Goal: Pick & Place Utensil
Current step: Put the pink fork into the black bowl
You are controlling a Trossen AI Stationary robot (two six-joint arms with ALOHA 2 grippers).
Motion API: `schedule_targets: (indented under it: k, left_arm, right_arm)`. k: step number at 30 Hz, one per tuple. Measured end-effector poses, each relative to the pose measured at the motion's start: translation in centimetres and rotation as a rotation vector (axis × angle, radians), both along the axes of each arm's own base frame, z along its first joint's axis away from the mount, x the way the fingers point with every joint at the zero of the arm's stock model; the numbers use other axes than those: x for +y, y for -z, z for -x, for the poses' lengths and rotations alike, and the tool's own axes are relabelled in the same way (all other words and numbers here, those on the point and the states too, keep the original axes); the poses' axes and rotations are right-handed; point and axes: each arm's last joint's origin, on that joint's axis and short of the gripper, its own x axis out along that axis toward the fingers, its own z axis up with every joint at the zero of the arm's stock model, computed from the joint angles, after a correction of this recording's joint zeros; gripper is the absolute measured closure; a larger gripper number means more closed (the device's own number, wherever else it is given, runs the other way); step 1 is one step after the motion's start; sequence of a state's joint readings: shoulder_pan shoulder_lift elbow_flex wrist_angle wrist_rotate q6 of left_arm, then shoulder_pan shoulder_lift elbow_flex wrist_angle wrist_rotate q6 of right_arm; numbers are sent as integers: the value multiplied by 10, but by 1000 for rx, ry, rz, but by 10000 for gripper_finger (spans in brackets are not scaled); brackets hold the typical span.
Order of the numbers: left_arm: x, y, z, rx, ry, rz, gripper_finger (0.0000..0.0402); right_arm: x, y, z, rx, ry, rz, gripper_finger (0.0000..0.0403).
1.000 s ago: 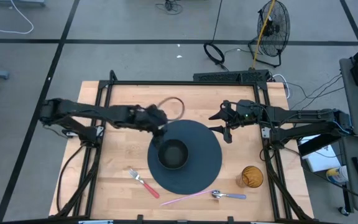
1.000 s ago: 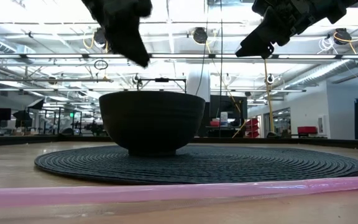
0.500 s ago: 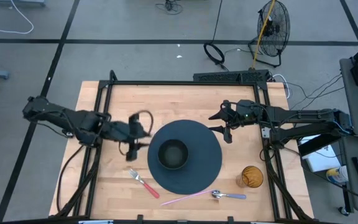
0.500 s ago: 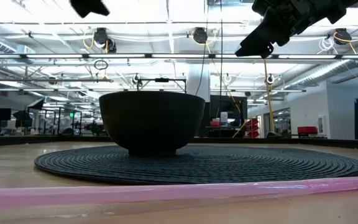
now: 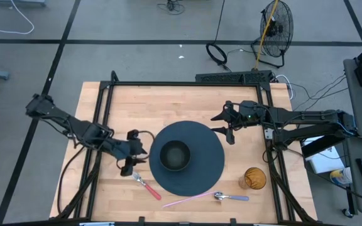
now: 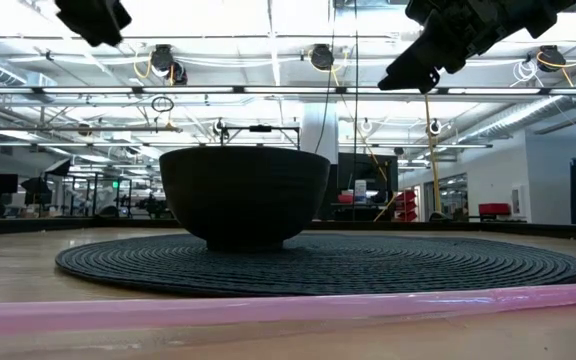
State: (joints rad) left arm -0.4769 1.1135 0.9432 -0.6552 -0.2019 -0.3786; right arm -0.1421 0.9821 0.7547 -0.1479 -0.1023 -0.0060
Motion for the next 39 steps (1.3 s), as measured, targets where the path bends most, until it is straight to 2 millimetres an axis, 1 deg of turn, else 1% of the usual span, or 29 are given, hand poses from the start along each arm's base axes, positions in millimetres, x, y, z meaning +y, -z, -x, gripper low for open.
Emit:
schedule_targets:
  k: [3,6,10,13,15,19,23,26,30,32,34,39]
  left_arm:
    - [-6,-1,3,-8,0,6,229]
    - [-10,-2,4,-29,11,13,229]
    - [-8,-4,0,-94,66,-117,229]
    - [-7,-10,-5,-164,24,-80,229]
    - [-6,-10,-6,-162,32,-72,229]
    - [-8,-3,-4,-98,0,-69,229]
    - [-17,20,0,-55,-24,-103,229]
    - [-22,40,1,-55,-27,-116,229]
    - [-25,62,4,-85,-35,-80,229]
    - [-26,71,6,-89,-25,-59,229]
    - [-28,75,8,-97,-18,-31,229]
    - [-35,76,11,-113,-17,26,229]
  right_arm:
    - [0,1,2,20,-19,31,193]
    - [1,-2,4,6,-42,78,193]
    - [1,-8,9,-32,-65,138,193]
    - [2,-14,15,-58,-60,151,193]
    - [3,-17,24,-58,-38,141,193]
    - [8,-23,53,-30,-23,93,193]
    - [15,-23,83,10,-17,22,193]
    - [19,-16,97,-10,-11,-9,193]
    - [20,6,110,-4,46,-1,193]
    - [19,15,112,-27,73,-1,193]
    - [19,17,112,-75,74,1,193]
    - [19,31,111,-52,93,-22,193]
